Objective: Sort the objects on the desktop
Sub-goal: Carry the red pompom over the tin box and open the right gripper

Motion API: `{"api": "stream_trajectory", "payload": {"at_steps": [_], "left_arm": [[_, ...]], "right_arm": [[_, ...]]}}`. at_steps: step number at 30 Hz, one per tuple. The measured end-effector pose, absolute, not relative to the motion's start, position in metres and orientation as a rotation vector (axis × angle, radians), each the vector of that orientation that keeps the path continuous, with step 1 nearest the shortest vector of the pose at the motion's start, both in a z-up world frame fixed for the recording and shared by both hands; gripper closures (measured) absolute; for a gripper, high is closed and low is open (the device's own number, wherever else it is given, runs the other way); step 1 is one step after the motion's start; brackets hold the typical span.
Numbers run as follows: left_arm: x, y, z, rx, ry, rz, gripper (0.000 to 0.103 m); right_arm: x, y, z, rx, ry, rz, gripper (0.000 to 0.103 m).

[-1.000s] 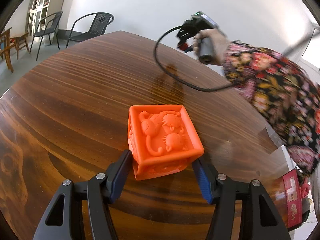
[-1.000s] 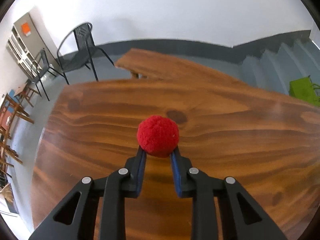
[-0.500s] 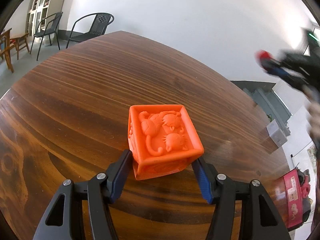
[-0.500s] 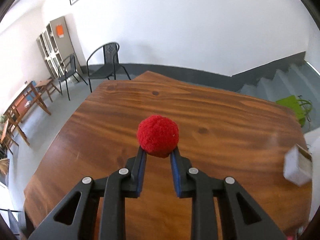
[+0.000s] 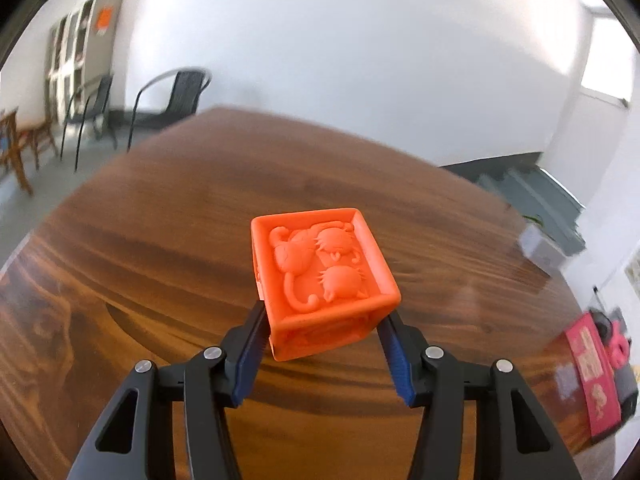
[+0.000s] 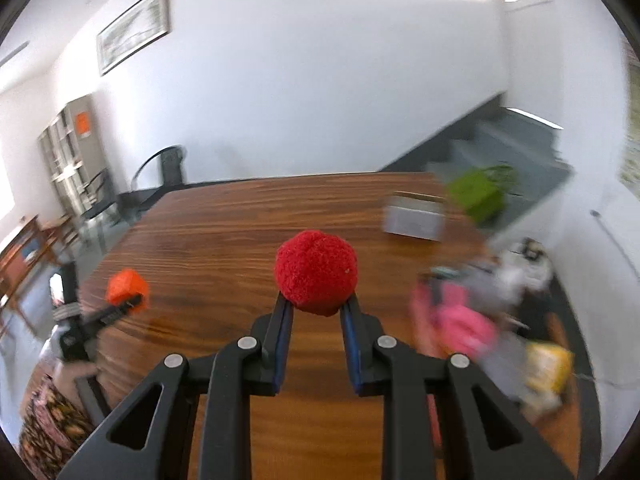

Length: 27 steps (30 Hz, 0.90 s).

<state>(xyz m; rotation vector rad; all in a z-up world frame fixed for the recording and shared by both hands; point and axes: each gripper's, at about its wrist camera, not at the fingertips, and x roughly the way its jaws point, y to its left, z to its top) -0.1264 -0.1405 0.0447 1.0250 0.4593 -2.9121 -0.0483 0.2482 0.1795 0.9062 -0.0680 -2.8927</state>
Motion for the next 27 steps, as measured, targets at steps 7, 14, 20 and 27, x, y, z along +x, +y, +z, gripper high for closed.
{"api": "stream_trajectory", "payload": {"at_steps": [7,14,20,27], "left_arm": [[-0.087,-0.036,0.072,1.047,0.354,-3.112,0.048],[-0.068,0.061,0.109,1.071,0.286,-3.319,0.048],[-0.066,0.127,0.127,1.145,0.241,-3.414,0.048],[-0.067,0.161,0.12,1.204,0.226,-3.436,0.048]], "right_arm": [[-0.019,0.325,0.169,0.925,-0.194,-2.957,0.077],[0.007,0.399,0.157,0.944,-0.324,-3.009,0.077],[0.001,0.421,0.139,0.956,-0.374,-2.991,0.077],[-0.07,0.406,0.123,1.019,-0.275,-2.909,0.076]]}}
